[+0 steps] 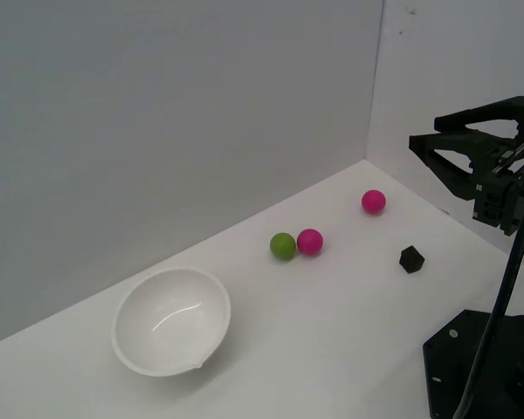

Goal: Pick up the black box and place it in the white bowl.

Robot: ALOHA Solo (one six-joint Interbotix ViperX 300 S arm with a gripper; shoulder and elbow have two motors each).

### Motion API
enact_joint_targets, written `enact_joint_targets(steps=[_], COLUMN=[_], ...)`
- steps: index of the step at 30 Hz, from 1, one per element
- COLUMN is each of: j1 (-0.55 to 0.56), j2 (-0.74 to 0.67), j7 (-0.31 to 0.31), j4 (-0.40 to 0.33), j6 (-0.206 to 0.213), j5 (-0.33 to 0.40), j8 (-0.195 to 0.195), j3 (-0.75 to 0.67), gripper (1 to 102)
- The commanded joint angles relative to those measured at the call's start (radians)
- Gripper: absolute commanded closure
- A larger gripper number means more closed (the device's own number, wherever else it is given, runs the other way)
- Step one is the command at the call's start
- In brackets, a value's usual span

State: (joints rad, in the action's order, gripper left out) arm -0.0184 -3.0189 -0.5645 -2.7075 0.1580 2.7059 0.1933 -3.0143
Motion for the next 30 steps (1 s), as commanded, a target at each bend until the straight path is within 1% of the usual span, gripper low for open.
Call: enact_joint_targets(steps=[1,4,8,11,13,15,18,20,26,30], j1=[-0.011,-0.011,-0.005,-0.006,-0.012,-0.020,-0.034,-0.055,-0.091,-0.160], j2=[0.081,0.166,0.276,0.371,0.436,0.483,0.531,0.557,0.624,0.629], j7=[-0.023,-0.060,-0.083,-0.112,-0.138,-0.150,-0.153,-0.161,-0.221,-0.245], j4=[0.044,0.064,0.078,0.092,0.106,0.117,0.141,0.155,0.184,0.184], j6=[0.002,0.002,0.002,0.009,0.008,0.008,0.000,-0.005,-0.038,-0.048], j5=[-0.046,-0.066,-0.083,-0.095,-0.107,-0.120,-0.143,-0.156,-0.186,-0.187], j8=[0.009,0.009,0.009,0.009,0.009,0.009,0.009,0.017,0.017,0.015], j3=[0.075,0.161,0.270,0.368,0.431,0.482,0.528,0.557,0.620,0.626], gripper=[52,52,52,52,52,52,52,52,52,52])
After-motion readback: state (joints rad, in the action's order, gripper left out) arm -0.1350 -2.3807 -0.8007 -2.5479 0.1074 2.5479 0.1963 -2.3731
